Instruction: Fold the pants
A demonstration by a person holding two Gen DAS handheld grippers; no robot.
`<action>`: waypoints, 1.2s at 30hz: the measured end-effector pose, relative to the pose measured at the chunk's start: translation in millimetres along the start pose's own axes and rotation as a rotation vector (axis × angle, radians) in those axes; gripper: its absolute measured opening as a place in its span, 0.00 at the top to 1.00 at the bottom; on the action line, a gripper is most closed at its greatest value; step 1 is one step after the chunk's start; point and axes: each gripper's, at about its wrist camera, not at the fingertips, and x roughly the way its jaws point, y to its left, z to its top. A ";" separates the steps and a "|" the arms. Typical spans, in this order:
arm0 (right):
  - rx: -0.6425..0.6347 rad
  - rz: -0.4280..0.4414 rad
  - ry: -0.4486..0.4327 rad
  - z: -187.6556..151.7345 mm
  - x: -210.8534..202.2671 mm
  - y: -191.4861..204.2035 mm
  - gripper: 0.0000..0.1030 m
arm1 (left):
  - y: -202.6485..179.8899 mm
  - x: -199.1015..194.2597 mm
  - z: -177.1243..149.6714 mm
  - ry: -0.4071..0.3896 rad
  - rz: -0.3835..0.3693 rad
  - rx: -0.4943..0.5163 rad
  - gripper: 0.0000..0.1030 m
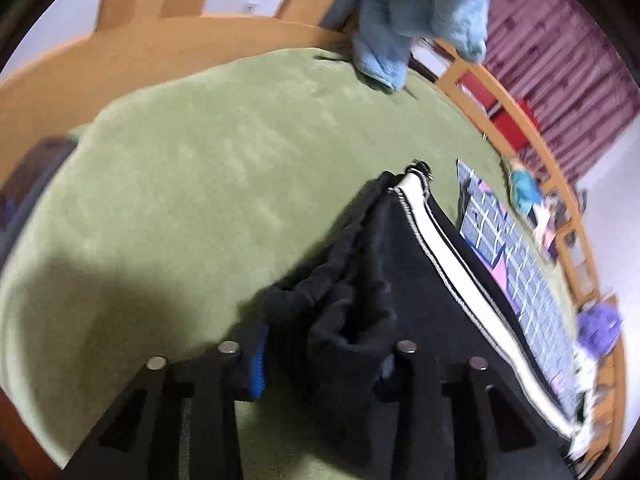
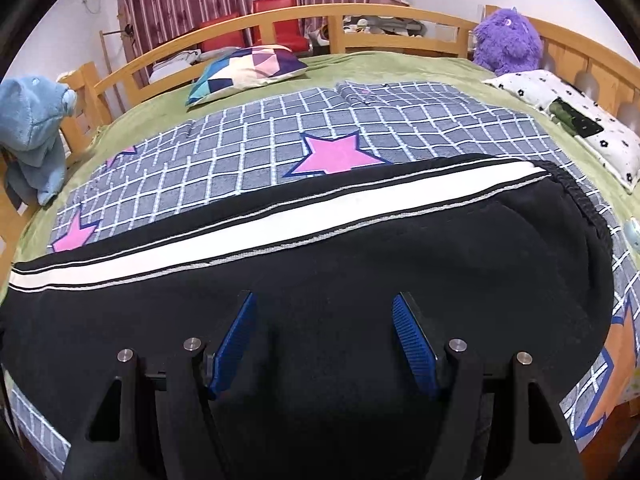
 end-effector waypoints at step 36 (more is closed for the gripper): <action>0.034 0.131 0.033 -30.2 -17.5 -53.6 0.19 | -335.8 -85.1 -255.8 0.202 -0.394 0.929 0.21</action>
